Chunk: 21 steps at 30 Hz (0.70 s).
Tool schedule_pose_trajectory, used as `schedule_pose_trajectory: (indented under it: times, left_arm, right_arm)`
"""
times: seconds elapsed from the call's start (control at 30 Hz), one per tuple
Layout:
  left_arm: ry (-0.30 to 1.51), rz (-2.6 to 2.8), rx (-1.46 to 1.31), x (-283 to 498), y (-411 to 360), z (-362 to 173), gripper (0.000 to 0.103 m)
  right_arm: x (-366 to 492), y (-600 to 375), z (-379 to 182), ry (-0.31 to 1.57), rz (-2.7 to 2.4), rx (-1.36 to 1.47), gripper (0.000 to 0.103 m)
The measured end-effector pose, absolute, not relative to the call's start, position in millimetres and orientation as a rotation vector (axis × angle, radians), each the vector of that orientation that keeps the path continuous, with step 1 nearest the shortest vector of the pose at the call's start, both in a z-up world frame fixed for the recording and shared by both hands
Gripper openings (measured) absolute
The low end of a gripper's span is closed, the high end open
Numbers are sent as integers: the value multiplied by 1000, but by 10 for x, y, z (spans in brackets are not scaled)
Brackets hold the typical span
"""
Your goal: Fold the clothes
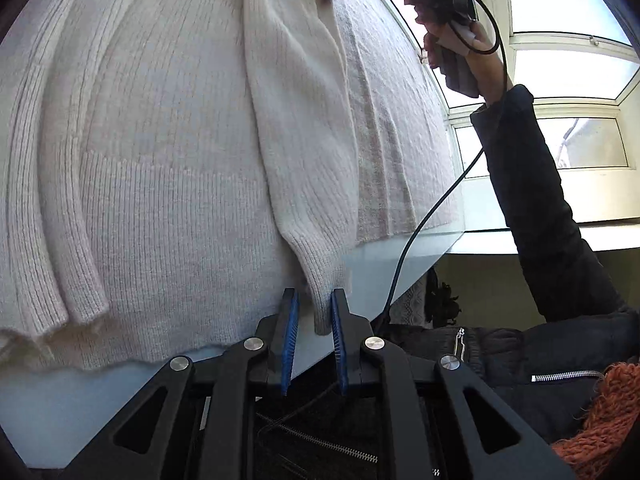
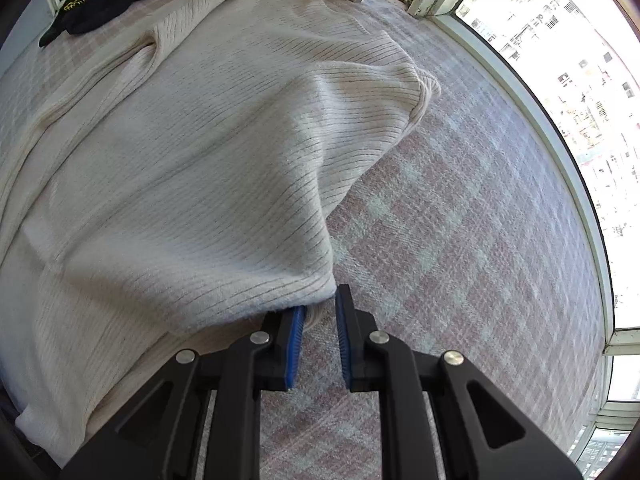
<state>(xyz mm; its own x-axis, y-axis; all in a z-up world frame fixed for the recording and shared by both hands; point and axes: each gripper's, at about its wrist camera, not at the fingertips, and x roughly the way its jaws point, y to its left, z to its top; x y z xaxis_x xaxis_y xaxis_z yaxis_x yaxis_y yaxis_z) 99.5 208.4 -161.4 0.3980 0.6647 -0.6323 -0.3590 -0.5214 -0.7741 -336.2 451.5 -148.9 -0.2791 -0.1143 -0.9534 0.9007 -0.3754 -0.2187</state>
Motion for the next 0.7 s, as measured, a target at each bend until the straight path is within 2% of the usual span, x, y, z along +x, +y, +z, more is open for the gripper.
schedule_pose_trajectory:
  times: [0.07,0.1,0.13,0.2,0.27,0.33,0.47,0.6,0.7]
  left_arm:
    - [-302,1315,-1656,978,2086,-1569,32]
    - [-303,1324,-1634,981,2127,-1526,47]
    - [-298,1334,-1614,984,2171,-1483,54]
    - [-216,1363,-1595,1009,2306,-1427,54]
    - [-111,1395,-1581,1053,2441,-1390,45]
    - [37,1440,-1567,1095,2555,-1377,4]
    - [261,1491,-1497,1243,2721,-1242,5]
    - [410,1499,-1428,1412,2821,-1080,5]
    - [376,1435,-1423,1503,2824,-997,5]
  right_arm:
    - [-3347,4517,-1482,1070,-1742,1212,17]
    - [-3353,4509,-1463,1072,-1740,1216,18]
    - [-3342,4516,-1432,1074,-1741,1219,18]
    - [-3301,4544,-1388,1082,-1743,1220,18]
    - [-3260,4550,-1387,1100,-1747,1213,18]
    - [-3186,4535,-1437,1121,-1747,1202,18]
    - [-3073,4379,-1522,1140,-1747,1194,19]
    - [-3118,4287,-1536,1130,-1748,1203,19]
    - [-3120,4305,-1517,1121,-1752,1206,19]
